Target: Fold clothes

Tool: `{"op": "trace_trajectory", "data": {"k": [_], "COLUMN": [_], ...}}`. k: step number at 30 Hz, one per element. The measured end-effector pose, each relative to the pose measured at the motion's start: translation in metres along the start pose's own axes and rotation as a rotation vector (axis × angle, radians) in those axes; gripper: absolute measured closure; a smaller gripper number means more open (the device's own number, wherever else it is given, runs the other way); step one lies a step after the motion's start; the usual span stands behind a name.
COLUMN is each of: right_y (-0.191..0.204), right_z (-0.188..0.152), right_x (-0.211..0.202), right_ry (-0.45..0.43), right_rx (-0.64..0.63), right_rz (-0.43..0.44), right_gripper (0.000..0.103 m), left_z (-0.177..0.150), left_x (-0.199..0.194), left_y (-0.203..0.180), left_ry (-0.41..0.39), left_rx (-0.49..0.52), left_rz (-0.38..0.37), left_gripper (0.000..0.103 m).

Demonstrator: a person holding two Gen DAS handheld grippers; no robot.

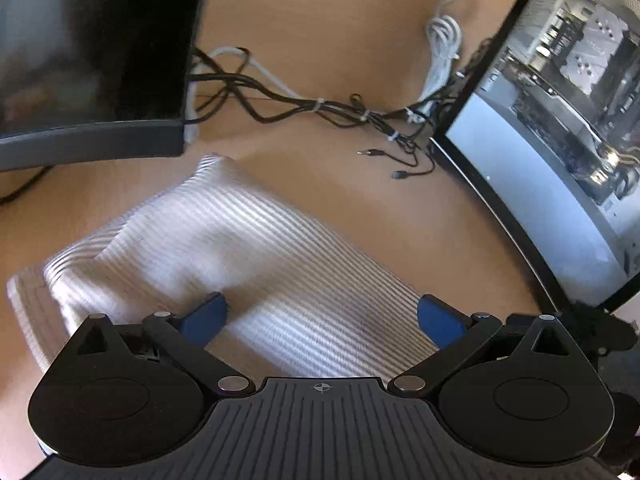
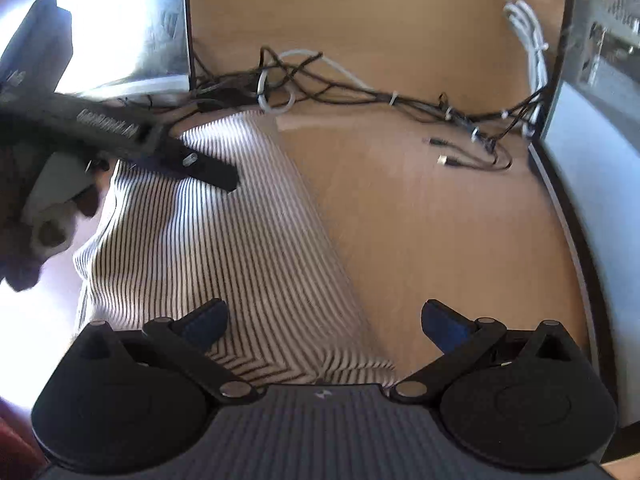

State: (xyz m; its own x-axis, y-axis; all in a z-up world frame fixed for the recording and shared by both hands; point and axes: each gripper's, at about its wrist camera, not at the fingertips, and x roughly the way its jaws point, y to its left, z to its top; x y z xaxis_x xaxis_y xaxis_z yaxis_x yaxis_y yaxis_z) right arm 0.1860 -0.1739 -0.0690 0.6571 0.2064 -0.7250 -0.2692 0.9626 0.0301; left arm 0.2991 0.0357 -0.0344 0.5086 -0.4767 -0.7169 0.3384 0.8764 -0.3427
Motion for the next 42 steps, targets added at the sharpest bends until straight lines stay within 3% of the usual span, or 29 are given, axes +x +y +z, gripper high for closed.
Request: {"op": "trace_trajectory", "data": {"k": [4,8,16,24,29,35,40,42], "right_y": [0.001,0.022,0.03,0.057,0.076,0.059,0.052,0.047], "right_z": [0.006,-0.009,-0.022,-0.04,-0.049,-0.052,-0.051,-0.046], "right_x": [-0.014,-0.003,-0.011,-0.031,-0.044,-0.047,-0.053,-0.063], "right_ry": [-0.036,0.024,0.056,0.048,0.018,0.018,0.009,-0.024], "right_rx": [0.008,-0.054,0.089,0.16,0.069,0.102,-0.002,-0.045], "right_rz": [-0.007,-0.04,-0.113,-0.223,-0.274,-0.177,-0.086,-0.052], "right_gripper": [0.0,0.0,0.0,0.0,0.0,0.0,0.0,0.0], "left_z": [-0.025,-0.049,-0.073,-0.091,-0.102,-0.118,-0.124,-0.128], "left_x": [-0.028,-0.034,-0.04,-0.05,-0.054,-0.064,-0.082,-0.085], "left_y": [0.001,-0.003,-0.002,0.002,-0.005,-0.018,-0.029,-0.04], "left_ry": [-0.02,0.002,0.059,0.035,0.03,0.013,-0.033,-0.04], "left_rx": [-0.009,0.076,0.152,0.238,0.234,0.168,0.038,0.046], "left_rz": [-0.007,0.056,0.063,0.04,0.045,0.108,0.159,0.185], "left_gripper": [0.0,0.0,0.0,0.0,0.0,0.0,0.0,0.0]}}
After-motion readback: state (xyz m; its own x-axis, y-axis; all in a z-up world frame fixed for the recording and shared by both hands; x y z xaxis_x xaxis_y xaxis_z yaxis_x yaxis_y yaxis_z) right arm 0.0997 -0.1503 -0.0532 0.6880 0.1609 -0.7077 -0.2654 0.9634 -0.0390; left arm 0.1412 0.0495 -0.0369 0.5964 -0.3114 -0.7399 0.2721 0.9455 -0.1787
